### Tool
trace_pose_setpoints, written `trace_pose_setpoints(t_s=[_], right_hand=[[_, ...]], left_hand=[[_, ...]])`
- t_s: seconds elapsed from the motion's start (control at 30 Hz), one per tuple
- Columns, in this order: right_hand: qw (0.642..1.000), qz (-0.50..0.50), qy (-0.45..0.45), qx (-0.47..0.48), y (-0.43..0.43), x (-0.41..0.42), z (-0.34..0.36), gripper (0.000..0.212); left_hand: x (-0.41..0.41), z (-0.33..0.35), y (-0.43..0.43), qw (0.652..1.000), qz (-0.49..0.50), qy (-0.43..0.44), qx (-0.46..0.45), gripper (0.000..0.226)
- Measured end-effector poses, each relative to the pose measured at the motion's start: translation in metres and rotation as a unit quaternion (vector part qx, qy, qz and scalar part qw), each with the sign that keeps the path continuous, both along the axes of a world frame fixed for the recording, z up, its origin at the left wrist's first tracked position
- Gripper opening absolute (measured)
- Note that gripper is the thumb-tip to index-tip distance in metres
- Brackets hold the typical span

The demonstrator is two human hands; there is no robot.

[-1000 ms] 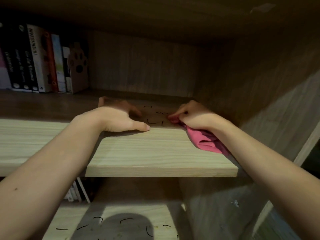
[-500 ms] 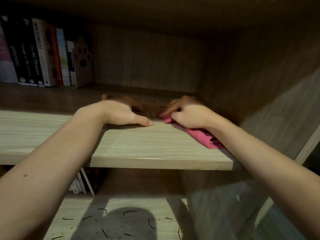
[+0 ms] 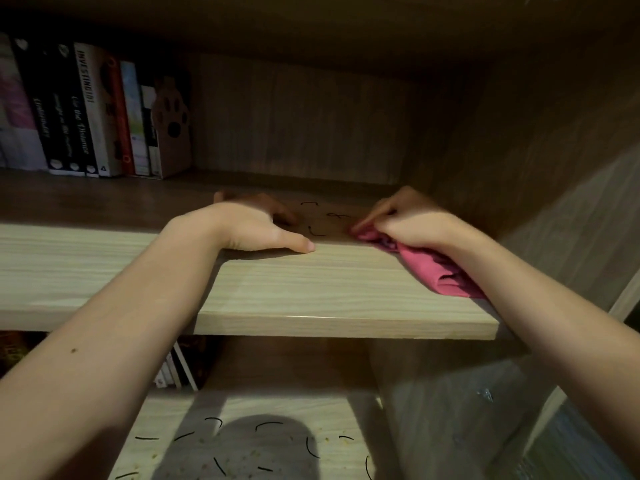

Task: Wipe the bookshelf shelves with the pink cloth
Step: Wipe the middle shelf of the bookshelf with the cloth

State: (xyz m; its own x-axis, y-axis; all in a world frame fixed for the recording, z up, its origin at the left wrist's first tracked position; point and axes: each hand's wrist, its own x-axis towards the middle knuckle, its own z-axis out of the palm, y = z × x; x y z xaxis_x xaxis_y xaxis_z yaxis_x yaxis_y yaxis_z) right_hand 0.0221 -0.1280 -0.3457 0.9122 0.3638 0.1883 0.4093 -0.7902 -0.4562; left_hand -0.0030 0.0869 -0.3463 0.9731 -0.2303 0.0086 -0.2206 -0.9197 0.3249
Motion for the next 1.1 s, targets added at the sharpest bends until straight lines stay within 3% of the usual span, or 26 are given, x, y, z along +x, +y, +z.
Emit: trace_pose_setpoints(t_s=[0.07, 0.2, 0.33, 0.43, 0.53, 0.63, 0.77, 0.83, 0.93, 1.0, 1.1], right_hand=[[0.999, -0.024, -0.006, -0.024, -0.003, 0.004, 0.001, 0.032], [0.998, 0.053, 0.01, -0.032, 0.005, -0.006, -0.002, 0.031], [1.0, -0.019, -0.008, -0.018, -0.01, 0.003, -0.001, 0.028], [0.999, -0.009, -0.013, -0.051, -0.012, 0.001, 0.0, 0.028], [0.999, 0.043, 0.002, -0.024, -0.009, -0.008, 0.001, 0.033], [1.0, 0.026, 0.011, 0.004, -0.003, -0.006, 0.0, 0.03], [0.998, 0.024, -0.023, -0.053, 0.014, -0.003, -0.002, 0.031], [0.998, 0.048, -0.016, -0.039, 0.015, -0.006, -0.004, 0.029], [1.0, -0.005, -0.009, 0.014, 0.007, -0.001, -0.001, 0.024], [0.998, -0.051, -0.012, -0.015, 0.007, 0.002, 0.001, 0.025], [0.999, -0.017, -0.017, -0.038, 0.011, -0.014, -0.002, 0.023]], left_hand=[[0.001, 0.0, 0.001, 1.0, -0.006, 0.002, -0.004, 0.059], [0.003, -0.002, 0.004, 1.0, -0.008, 0.0, -0.027, 0.058], [0.002, -0.004, 0.004, 1.0, -0.001, -0.024, 0.011, 0.06], [-0.005, -0.003, 0.005, 0.999, 0.004, -0.035, -0.025, 0.057], [-0.019, -0.007, 0.011, 0.995, 0.042, -0.09, -0.028, 0.051], [-0.029, -0.016, 0.011, 0.986, 0.061, -0.152, 0.01, 0.04], [-0.029, -0.018, 0.005, 0.987, 0.085, -0.136, -0.015, 0.035], [-0.029, -0.018, 0.006, 0.986, 0.088, -0.139, -0.022, 0.033], [-0.027, -0.019, 0.009, 0.985, 0.086, -0.144, -0.041, 0.032], [-0.027, -0.02, 0.01, 0.985, 0.085, -0.143, -0.045, 0.031], [-0.025, -0.018, 0.011, 0.985, 0.079, -0.141, -0.057, 0.024]])
